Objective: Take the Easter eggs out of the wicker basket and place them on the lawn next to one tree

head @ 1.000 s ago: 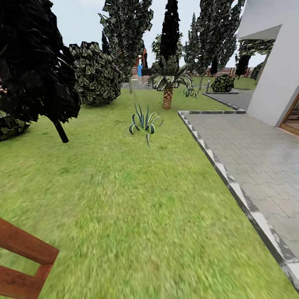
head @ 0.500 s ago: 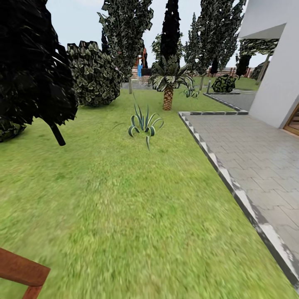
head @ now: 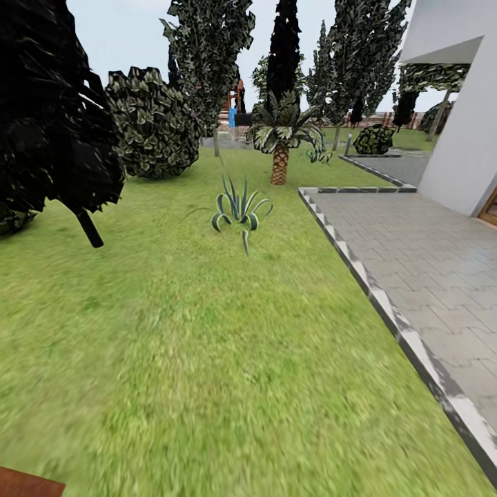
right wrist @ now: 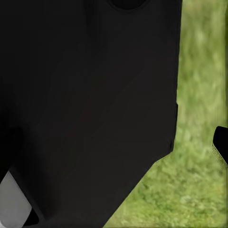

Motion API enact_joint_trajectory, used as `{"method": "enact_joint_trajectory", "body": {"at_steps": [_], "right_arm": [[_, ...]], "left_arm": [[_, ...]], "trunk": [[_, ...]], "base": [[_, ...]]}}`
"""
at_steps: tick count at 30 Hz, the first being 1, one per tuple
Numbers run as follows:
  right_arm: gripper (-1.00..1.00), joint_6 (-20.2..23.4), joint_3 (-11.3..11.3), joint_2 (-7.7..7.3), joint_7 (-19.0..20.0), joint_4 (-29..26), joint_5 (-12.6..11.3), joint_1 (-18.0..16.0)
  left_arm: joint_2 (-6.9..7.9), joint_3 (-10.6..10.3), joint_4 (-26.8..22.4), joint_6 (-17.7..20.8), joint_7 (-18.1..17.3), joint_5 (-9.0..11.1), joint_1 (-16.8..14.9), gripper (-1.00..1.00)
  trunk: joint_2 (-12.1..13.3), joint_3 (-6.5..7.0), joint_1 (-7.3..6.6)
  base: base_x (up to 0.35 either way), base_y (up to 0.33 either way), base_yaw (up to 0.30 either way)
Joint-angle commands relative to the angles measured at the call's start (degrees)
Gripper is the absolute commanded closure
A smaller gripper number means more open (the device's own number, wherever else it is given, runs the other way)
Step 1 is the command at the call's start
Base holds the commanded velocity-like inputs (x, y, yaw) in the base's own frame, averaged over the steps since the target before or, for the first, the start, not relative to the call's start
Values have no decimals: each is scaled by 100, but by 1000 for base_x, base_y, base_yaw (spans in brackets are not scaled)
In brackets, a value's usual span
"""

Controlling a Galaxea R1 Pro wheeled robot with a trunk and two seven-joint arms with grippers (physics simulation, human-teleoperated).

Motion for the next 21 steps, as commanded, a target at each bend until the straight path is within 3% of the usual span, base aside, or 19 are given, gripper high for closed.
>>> {"method": "enact_joint_trajectory", "body": {"at_steps": [1, 21], "right_arm": [[-100, -25, 4, -1, 31, 21, -58, -9], [-100, -12, 24, 14, 38, 22, -13, -9]], "left_arm": [[2, -1, -9, 4, -17, -7, 3, -100], [2, -8, -9, 20, -17, -16, 3, -100]], "trunk": [[-2, -3, 4], [-2, -3, 4]], "base": [[341, 0, 0], [341, 0, 0]]}}
